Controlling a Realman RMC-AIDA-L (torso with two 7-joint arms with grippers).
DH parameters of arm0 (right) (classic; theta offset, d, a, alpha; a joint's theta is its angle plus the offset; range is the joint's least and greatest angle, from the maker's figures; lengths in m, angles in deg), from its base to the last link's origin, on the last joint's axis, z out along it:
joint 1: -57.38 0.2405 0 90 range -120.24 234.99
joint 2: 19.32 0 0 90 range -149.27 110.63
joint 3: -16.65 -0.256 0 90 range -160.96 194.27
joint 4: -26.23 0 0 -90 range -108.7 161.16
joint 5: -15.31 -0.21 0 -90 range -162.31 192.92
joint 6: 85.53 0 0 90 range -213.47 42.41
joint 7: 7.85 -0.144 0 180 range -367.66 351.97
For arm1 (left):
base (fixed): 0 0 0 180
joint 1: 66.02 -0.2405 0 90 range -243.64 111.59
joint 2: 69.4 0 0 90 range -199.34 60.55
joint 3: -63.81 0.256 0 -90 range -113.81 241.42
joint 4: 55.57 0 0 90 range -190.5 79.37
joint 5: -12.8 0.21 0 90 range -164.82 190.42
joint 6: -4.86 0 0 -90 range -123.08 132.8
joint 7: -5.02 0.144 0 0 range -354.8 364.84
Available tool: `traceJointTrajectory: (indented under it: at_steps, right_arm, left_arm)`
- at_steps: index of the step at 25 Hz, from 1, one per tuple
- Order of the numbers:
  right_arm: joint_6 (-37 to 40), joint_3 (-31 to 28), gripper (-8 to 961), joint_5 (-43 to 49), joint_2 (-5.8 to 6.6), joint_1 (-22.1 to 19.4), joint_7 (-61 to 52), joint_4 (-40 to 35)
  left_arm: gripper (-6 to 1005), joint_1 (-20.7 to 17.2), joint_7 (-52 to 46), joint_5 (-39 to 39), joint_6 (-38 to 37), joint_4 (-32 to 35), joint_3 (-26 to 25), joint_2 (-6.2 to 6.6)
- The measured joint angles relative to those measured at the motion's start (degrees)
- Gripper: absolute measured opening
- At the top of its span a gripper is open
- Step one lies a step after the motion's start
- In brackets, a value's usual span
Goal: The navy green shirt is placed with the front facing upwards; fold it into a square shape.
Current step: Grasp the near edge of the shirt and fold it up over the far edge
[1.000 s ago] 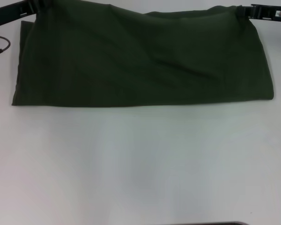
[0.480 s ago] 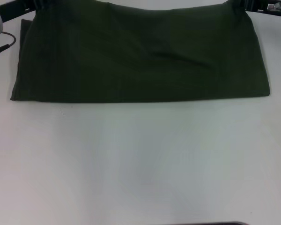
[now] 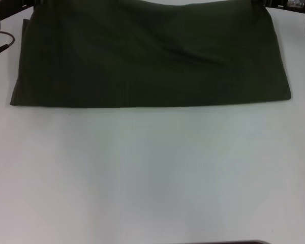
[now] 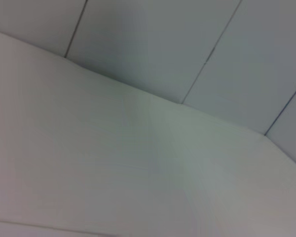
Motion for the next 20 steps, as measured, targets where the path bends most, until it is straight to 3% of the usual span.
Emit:
traceJointTrajectory:
  at_steps: [11,20]
  right_arm:
    - [-2.3,0.5,28,0.0,-0.47,0.6,0.8,0.7]
    - [-4.3,0.6,28,0.0,-0.52,0.7,0.8,1.3]
  left_arm:
    - [43,0.4,0.6,0.0,7.3,1.3,5.1,-0.89]
    - [44,0.5,1.0,0.0,11.1,1.1,5.3,-1.46]
